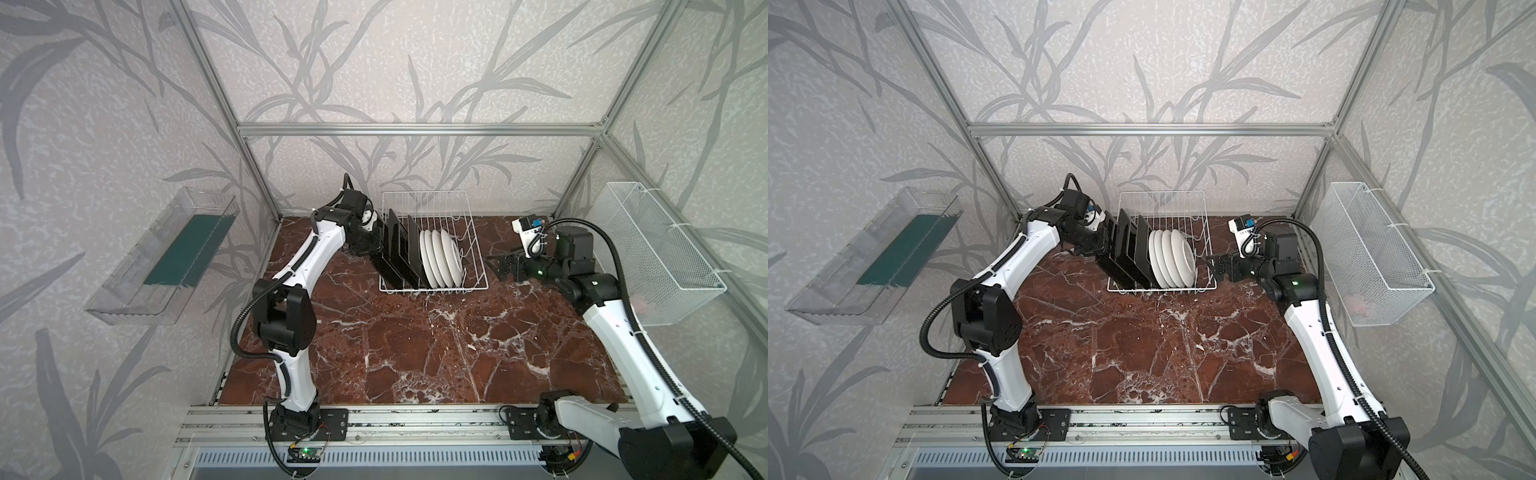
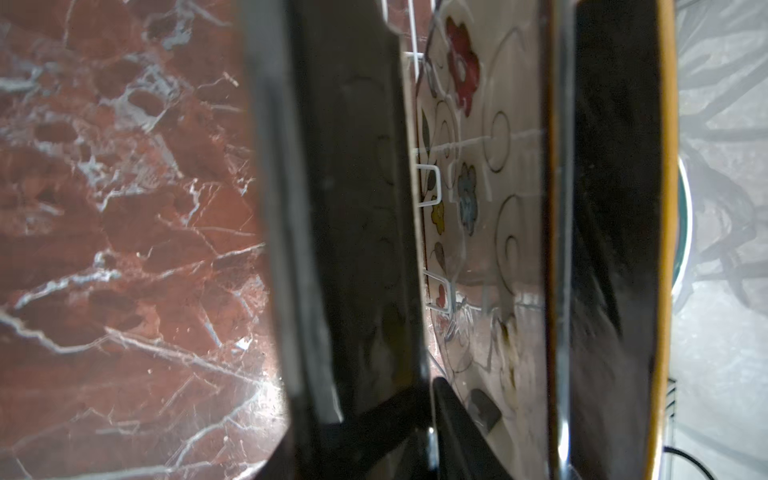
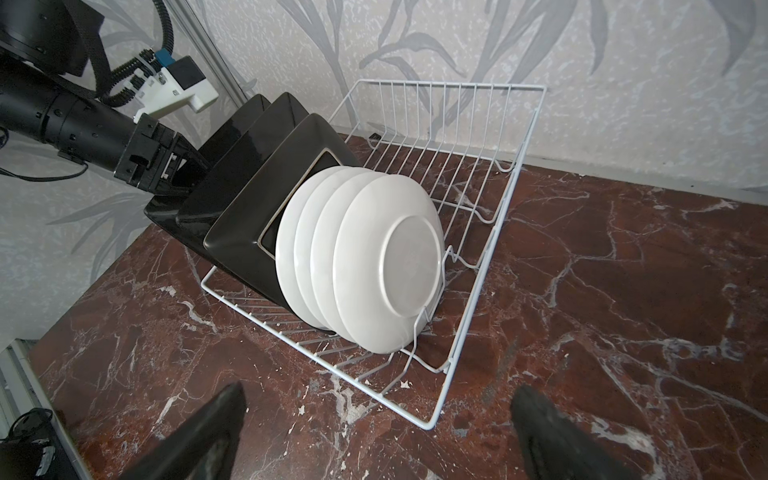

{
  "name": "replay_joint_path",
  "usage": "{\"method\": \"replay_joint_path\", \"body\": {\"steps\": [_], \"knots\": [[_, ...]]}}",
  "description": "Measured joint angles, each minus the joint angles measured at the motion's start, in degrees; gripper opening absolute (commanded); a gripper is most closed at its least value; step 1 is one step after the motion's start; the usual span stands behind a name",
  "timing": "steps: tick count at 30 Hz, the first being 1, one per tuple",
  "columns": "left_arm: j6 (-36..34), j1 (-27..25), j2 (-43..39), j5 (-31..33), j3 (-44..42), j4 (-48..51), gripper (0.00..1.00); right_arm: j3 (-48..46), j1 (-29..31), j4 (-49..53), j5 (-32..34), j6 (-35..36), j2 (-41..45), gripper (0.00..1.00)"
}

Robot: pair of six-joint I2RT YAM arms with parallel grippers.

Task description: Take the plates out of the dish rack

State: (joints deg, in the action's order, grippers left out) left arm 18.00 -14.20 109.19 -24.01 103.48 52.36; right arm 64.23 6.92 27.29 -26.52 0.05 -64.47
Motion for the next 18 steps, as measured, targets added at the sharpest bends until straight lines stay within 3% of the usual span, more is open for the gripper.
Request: {"method": "replay_joint_path", "body": {"steps": [18], "knots": [[3.13, 0.0, 2.47, -3.04, 3.21, 0.74, 0.23, 0.0, 0.17, -0.2, 0.72, -0.57, -0.94, 0.99]]}}
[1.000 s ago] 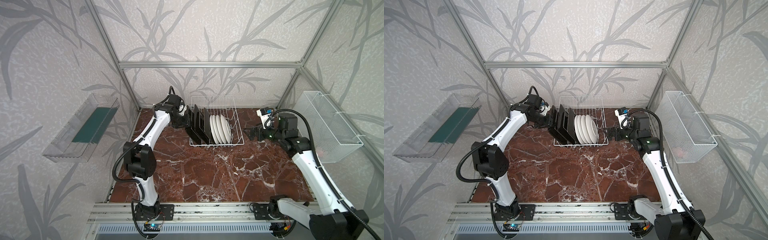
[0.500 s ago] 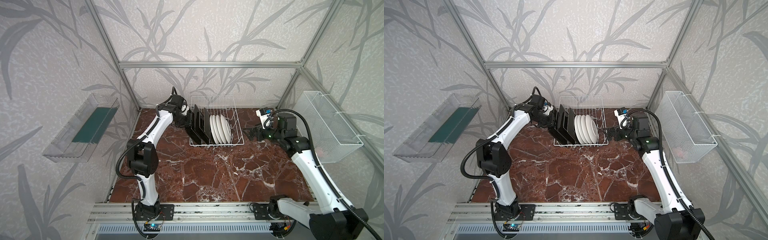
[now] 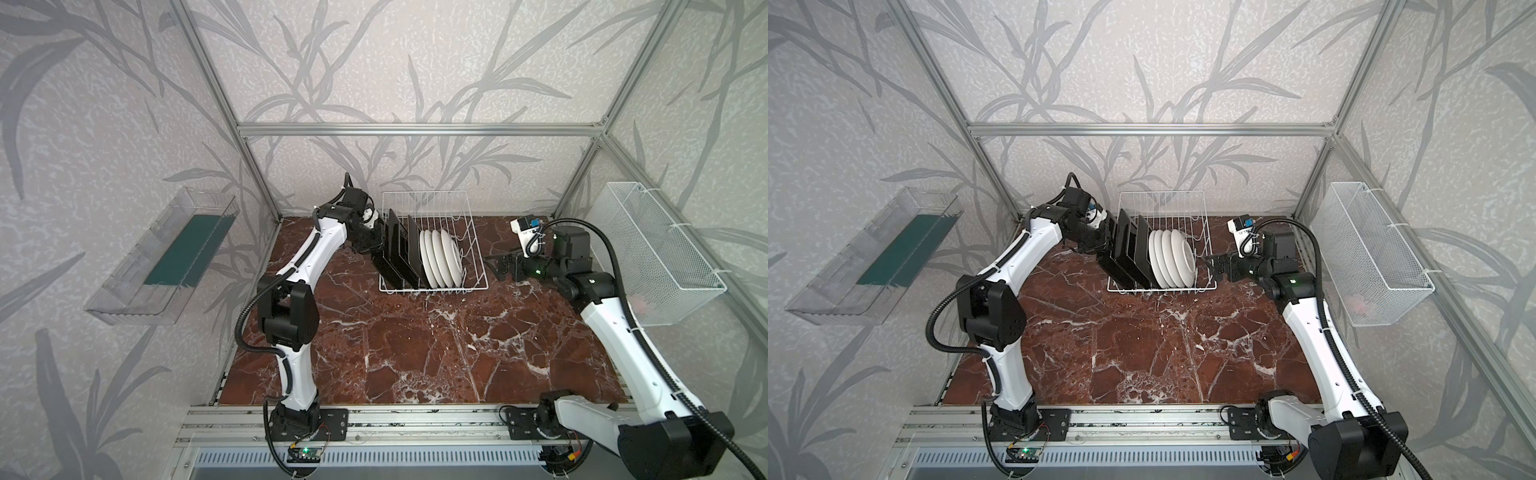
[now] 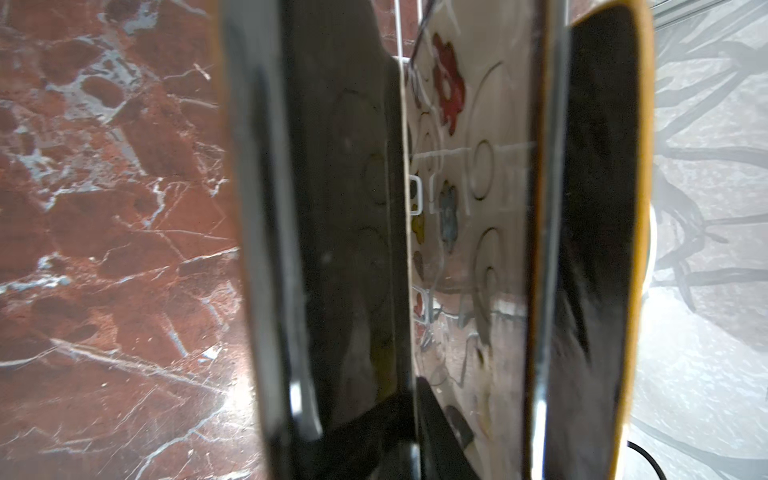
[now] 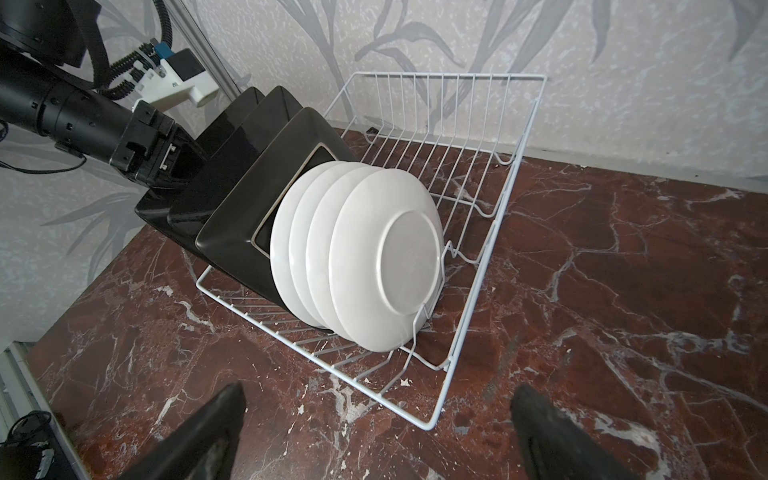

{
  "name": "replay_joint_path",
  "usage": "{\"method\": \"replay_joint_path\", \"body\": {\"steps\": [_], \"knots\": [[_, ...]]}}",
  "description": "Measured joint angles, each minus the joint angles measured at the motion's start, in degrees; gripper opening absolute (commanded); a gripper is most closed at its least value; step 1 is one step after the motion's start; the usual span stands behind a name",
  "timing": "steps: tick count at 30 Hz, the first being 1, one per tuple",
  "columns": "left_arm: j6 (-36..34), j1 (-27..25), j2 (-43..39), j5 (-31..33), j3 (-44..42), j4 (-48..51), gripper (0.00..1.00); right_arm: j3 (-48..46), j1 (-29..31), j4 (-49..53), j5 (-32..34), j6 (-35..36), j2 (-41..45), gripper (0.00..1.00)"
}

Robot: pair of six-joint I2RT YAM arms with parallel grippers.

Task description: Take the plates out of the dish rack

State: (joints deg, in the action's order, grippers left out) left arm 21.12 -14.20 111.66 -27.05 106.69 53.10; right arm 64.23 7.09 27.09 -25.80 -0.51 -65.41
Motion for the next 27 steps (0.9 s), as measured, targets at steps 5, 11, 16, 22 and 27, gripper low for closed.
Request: {"method": "replay_joint_path", "body": {"steps": [5, 11, 16, 22, 27], "knots": [[1.33, -0.13, 0.11, -1.62, 0.22, -0.42, 0.18, 0.0, -0.02, 0.04, 0.31, 0.04, 0.0, 0.99], [2.05, 0.0, 0.11, -2.01, 0.22, -0.44, 0.04, 0.0, 0.0, 0.04, 0.31, 0.04, 0.0, 0.99], [2.4, -0.02, 0.2, -2.03, 0.46, -0.33, 0.0, 0.0, -0.02, 0.04, 0.33, 0.13, 0.0, 0.99], [2.71, 0.0, 0.22, -2.78, 0.48, -0.33, 0.0, 0.0, 0.09, 0.04, 0.72, 0.17, 0.0, 0.99], [2.97, 0.0, 0.22, -3.13, 0.48, -0.33, 0.0, 0.0, 0.09, 0.04, 0.94, 0.22, 0.15, 0.99]]}}
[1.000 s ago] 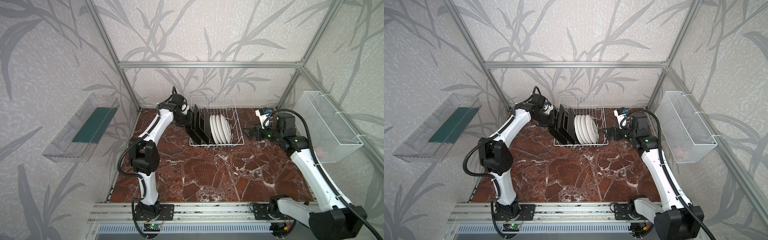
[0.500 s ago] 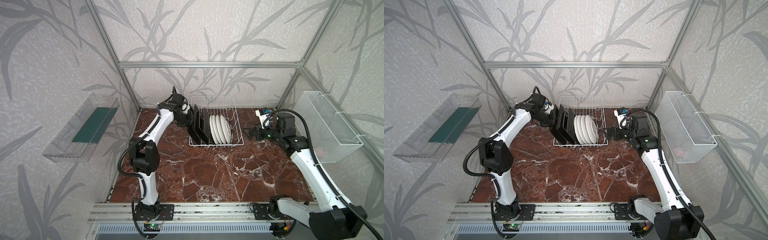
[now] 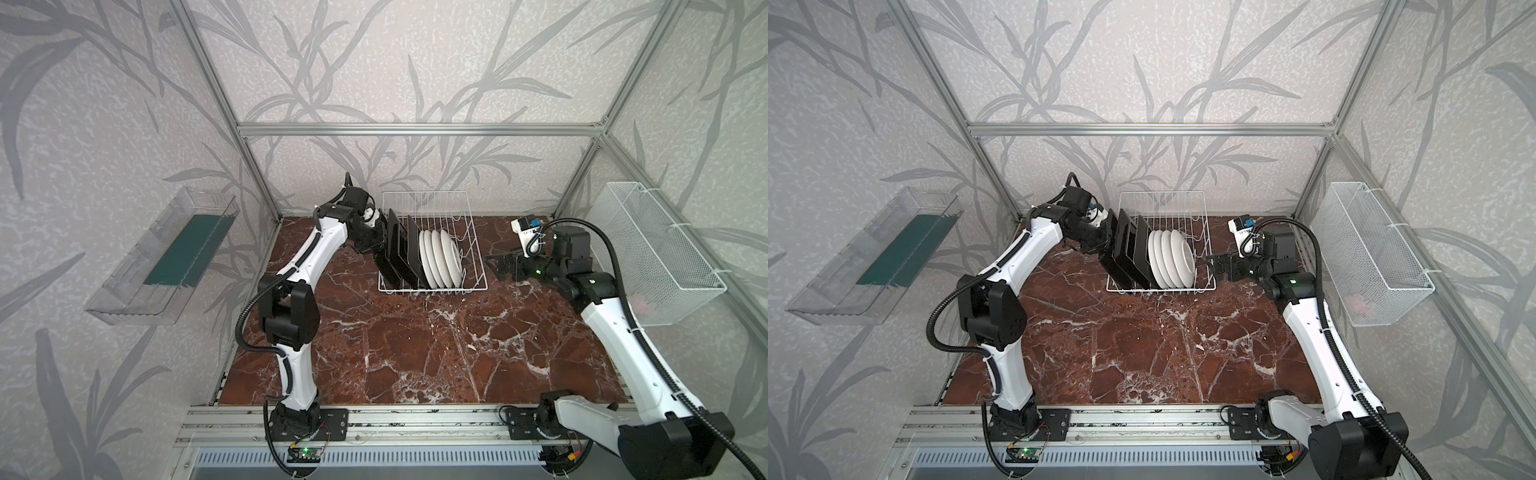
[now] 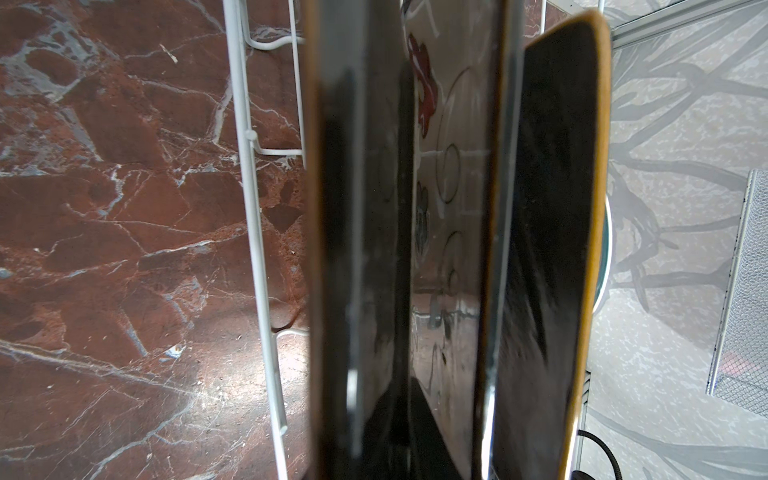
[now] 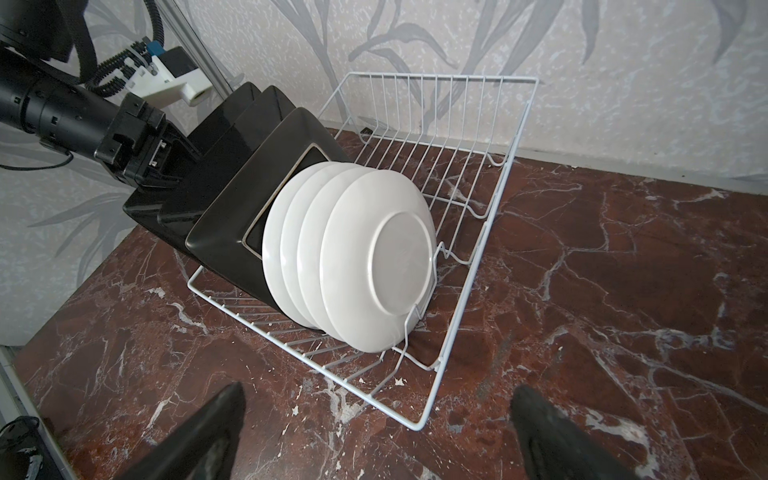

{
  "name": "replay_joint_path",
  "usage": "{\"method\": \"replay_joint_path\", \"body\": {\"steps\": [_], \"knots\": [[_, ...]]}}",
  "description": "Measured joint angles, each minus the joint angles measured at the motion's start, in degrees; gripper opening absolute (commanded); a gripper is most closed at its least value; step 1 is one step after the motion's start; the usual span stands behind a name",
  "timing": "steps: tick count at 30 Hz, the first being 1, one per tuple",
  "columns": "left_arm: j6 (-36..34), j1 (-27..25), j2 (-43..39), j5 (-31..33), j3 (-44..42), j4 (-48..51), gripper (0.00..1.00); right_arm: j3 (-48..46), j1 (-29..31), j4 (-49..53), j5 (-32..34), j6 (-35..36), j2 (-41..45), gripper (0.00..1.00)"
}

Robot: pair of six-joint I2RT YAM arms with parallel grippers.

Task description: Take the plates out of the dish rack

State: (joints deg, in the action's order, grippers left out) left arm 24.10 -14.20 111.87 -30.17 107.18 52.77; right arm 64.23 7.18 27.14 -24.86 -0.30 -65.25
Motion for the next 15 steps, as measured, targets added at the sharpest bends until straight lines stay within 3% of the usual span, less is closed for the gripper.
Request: {"method": "replay_joint_path", "body": {"steps": [15], "knots": [[0.17, 0.0, 0.61, 0.13, 1.55, 1.4, 0.0, 0.04, 0.0, 0.22, 0.0, -0.02, 0.15, 0.99]]}}
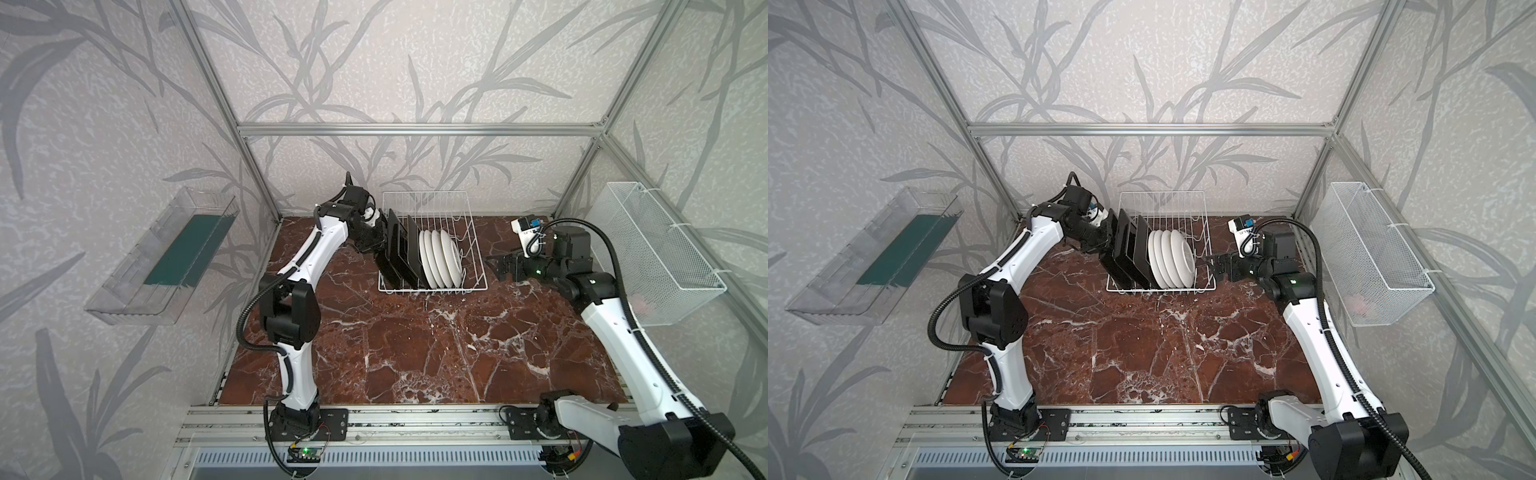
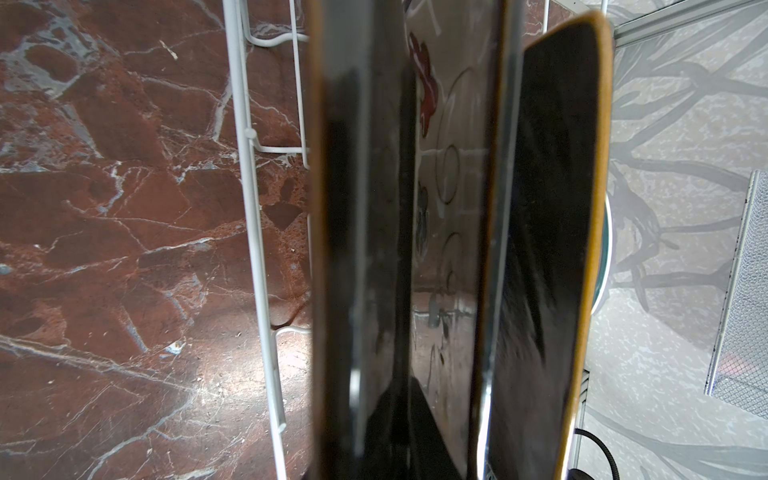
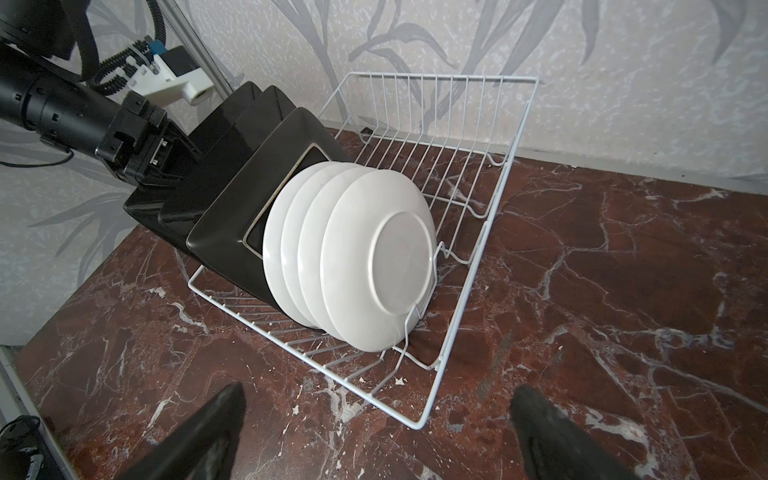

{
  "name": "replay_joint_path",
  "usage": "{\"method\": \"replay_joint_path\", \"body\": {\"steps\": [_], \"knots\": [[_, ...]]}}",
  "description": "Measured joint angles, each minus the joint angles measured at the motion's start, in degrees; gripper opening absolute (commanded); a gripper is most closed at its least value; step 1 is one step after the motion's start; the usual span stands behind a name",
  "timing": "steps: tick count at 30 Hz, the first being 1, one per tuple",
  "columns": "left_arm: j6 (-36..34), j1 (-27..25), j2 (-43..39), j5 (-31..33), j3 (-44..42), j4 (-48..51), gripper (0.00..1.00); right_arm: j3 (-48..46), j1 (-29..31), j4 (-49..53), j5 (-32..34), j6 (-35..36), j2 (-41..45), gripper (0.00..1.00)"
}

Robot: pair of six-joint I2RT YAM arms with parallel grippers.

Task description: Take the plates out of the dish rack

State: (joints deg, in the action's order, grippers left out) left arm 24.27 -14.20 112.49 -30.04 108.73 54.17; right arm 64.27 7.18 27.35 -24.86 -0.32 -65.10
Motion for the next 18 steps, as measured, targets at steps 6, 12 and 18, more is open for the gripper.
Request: {"method": "replay_joint_path", "body": {"steps": [6, 12, 18], "knots": [[0.85, -0.02, -0.2, 0.15, -0.02, -0.04, 0.0, 0.0, 0.0, 0.04, 0.0, 0.0, 0.52, 0.99], [2.6, 0.0, -1.6, 0.22, -1.46, -0.87, 0.0, 0.0, 0.0, 0.04, 0.0, -0.02, 0.59, 0.99], [3.26, 0.0, -2.38, 0.57, -1.46, -0.68, 0.0, 0.0, 0.0, 0.07, 0.37, -0.02, 0.59, 0.99]]}}
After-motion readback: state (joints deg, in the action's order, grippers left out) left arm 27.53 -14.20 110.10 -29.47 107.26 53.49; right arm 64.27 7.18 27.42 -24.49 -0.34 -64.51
